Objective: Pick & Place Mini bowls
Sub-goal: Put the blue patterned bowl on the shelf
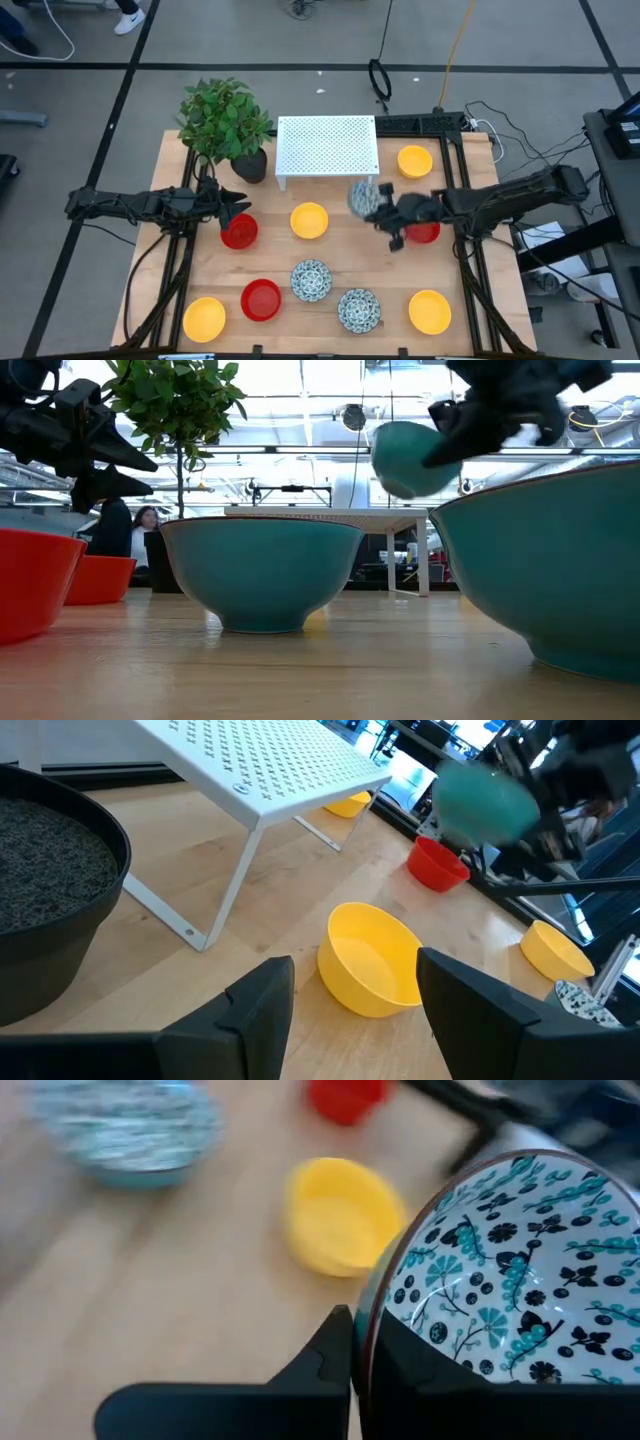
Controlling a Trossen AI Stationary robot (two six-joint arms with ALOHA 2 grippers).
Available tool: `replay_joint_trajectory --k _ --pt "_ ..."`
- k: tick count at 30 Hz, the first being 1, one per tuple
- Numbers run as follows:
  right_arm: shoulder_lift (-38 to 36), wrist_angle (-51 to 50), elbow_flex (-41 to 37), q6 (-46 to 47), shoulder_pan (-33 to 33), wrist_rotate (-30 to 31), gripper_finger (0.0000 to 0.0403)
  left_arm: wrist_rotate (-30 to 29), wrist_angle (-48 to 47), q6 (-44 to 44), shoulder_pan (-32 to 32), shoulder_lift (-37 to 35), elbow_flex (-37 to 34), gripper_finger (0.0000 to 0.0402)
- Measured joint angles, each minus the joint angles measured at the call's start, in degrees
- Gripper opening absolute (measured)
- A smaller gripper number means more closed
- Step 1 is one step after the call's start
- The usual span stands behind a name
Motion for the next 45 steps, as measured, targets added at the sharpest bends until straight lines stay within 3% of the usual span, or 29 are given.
replay_joint_trajectory --k 10,18,25,31,40,45 --pt "9.9 -9.22 16.03 4.12 -16.76 -0.07 0.0003 0.02 0.0 -0.02 0.0 0.0 0.0 0.0216" --pt "17.03 -13.16 21.96 12.02 -26.29 -0.02 0.0004 0.08 0.36 -0.01 0.0 -0.01 -0.02 0.0216" --pt "21.76 -8.71 22.27 13.02 -30.08 0.61 0.0005 0.09 0.4 -0.01 0.0 0.0 -0.02 0.0216" --pt "23.37 -5.34 22.21 13.95 -31.54 4.56 0.0006 0.08 0.44 0.0 0.01 0.0 0.0 0.0216" --pt "23.51 -10.92 26.77 21.25 -32.25 2.65 0.0006 0.09 0.44 0.0 0.01 0.0 -0.01 0.0216" --pt "23.92 -10.03 30.74 20.24 -31.64 0.31 0.0006 0.09 0.44 -0.02 0.0 0.0 -0.02 0.0216"
